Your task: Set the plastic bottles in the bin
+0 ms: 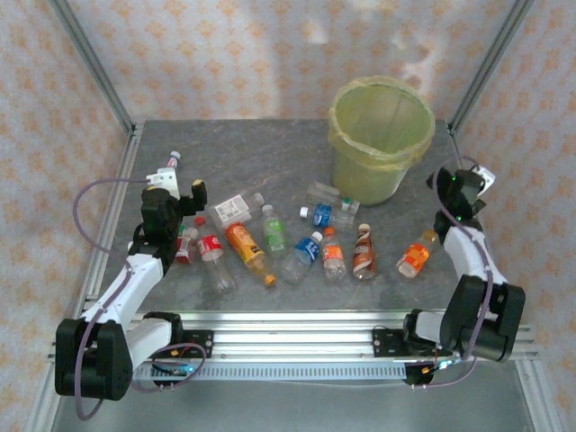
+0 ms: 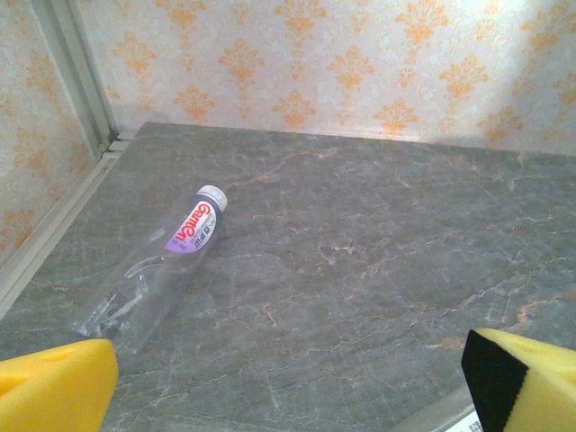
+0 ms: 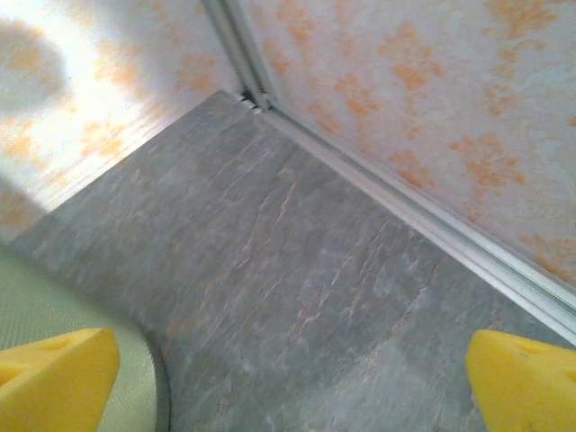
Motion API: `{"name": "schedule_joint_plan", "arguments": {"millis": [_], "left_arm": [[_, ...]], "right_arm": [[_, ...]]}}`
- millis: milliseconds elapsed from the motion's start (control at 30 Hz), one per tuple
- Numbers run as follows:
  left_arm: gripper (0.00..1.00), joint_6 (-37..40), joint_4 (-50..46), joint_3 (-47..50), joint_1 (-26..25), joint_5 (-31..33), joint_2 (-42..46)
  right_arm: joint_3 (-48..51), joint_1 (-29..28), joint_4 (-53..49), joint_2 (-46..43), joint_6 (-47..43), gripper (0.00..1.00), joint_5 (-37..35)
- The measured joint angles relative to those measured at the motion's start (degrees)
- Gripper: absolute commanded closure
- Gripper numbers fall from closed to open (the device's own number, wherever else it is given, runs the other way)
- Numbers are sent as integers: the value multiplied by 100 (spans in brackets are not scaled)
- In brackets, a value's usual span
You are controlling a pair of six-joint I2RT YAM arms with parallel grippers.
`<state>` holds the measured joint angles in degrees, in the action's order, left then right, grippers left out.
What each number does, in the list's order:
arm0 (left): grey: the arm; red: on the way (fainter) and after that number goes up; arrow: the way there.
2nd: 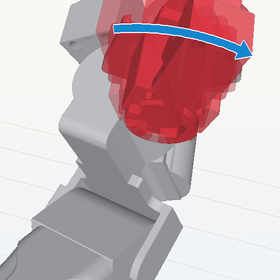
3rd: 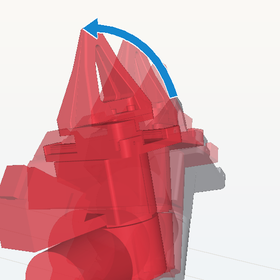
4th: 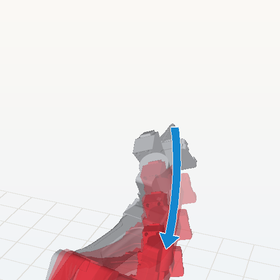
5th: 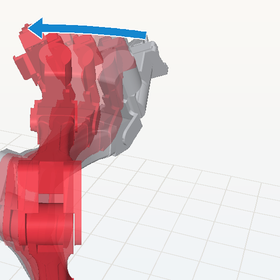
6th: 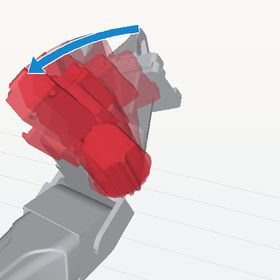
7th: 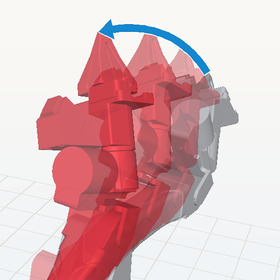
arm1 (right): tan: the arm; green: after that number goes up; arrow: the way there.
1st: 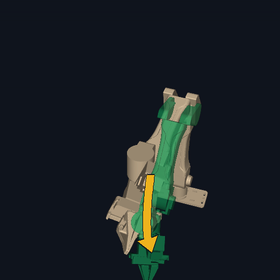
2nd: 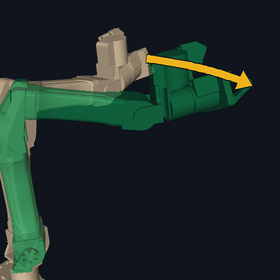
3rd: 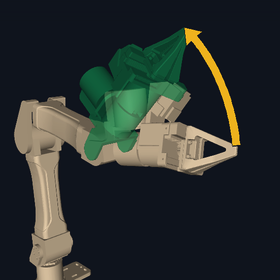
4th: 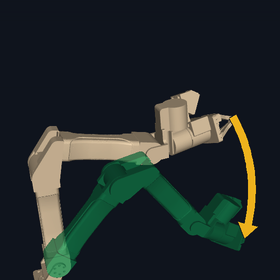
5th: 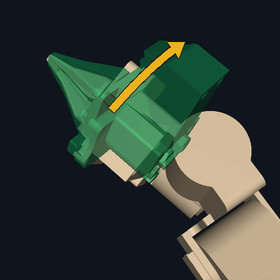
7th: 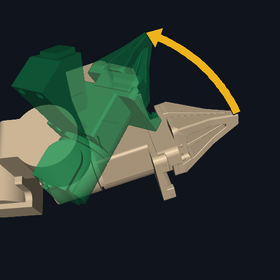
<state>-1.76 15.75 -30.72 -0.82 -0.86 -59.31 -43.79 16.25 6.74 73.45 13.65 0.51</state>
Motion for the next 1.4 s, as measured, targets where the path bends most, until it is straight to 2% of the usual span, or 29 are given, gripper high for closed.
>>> {"name": "schedule_joint_plan", "arguments": {"millis": [200,400,600,833,1000,1233,1400], "left_arm": [[0,-186,-413,-260,0,0,120],[0,-361,-844,-754,0,-2,131],[0,-570,-1215,-1257,4,39,13],[0,-1005,-2026,-2465,387,4,-894],[0,-1239,-2750,-3390,857,-17,-1705],[0,-1084,-3786,-4465,1123,33,-2761],[0,-605,-4601,-5305,1261,116,-3663]], "right_arm": [[-1220,116,-697,1062,380,1,343],[-1821,118,-981,1808,634,13,503],[-2221,118,-892,2511,861,16,820],[-3038,118,-669,3491,992,26,1554],[-3324,81,-503,3880,1080,27,2035],[-3338,-243,-481,3991,1078,27,2177],[-3338,-476,-450,3991,1080,27,2184]]}}
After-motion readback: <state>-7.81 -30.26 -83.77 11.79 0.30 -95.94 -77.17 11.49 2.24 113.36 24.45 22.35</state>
